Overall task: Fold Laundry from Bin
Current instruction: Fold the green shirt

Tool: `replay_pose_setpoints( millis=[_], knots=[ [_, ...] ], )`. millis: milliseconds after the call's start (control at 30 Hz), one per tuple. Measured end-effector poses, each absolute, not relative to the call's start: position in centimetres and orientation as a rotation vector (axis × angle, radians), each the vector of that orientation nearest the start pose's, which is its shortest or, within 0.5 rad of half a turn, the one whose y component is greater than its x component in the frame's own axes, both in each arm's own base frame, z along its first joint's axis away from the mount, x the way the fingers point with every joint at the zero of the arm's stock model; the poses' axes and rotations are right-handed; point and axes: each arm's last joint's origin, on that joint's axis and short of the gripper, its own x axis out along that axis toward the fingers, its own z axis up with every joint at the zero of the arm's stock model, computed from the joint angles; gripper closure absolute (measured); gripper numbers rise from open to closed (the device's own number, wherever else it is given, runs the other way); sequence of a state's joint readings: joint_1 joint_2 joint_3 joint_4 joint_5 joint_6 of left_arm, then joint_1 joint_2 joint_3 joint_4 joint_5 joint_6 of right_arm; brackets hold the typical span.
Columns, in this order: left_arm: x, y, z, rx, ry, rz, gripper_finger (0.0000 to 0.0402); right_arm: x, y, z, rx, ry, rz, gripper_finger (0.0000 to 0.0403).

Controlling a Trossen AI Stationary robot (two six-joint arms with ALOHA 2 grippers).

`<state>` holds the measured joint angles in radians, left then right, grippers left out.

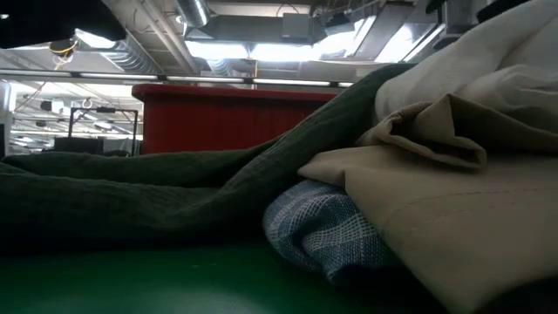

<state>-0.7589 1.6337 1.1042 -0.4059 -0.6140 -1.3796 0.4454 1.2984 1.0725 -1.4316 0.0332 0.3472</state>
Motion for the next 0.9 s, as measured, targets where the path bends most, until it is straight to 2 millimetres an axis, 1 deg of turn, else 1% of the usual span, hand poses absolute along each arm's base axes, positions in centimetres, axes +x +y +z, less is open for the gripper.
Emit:
replay_pose_setpoints(
  millis=[100,333,400,533,767,833,900],
  knots=[
    [25.4,-21.6,22.1,-0.701,0.657,0.346,0.0245,17.4,8.1,25.8,-0.118,1.631,-0.052,0.0217],
    [25.7,-21.6,21.6,-0.696,0.694,0.341,0.0245,17.1,8.0,25.0,-0.107,1.654,-0.062,0.0218],
    [25.7,-21.7,21.3,-0.675,0.710,0.336,0.0245,17.0,7.9,24.6,-0.126,1.659,-0.079,0.0227],
    [25.9,-22.1,20.3,-0.663,0.741,0.332,0.0245,16.8,7.7,23.7,-0.141,1.677,-0.093,0.0271],
    [26.6,-23.1,17.4,-0.653,0.854,0.306,0.0245,16.7,7.7,23.4,-0.148,1.684,-0.089,0.0381],
    [26.8,-23.3,16.5,-0.618,0.886,0.294,0.0245,16.7,7.7,23.4,-0.149,1.684,-0.089,0.0395],
    [26.9,-23.5,15.5,-0.561,0.923,0.275,0.0245,16.7,7.7,23.4,-0.149,1.684,-0.088,0.0389]
  ],
)
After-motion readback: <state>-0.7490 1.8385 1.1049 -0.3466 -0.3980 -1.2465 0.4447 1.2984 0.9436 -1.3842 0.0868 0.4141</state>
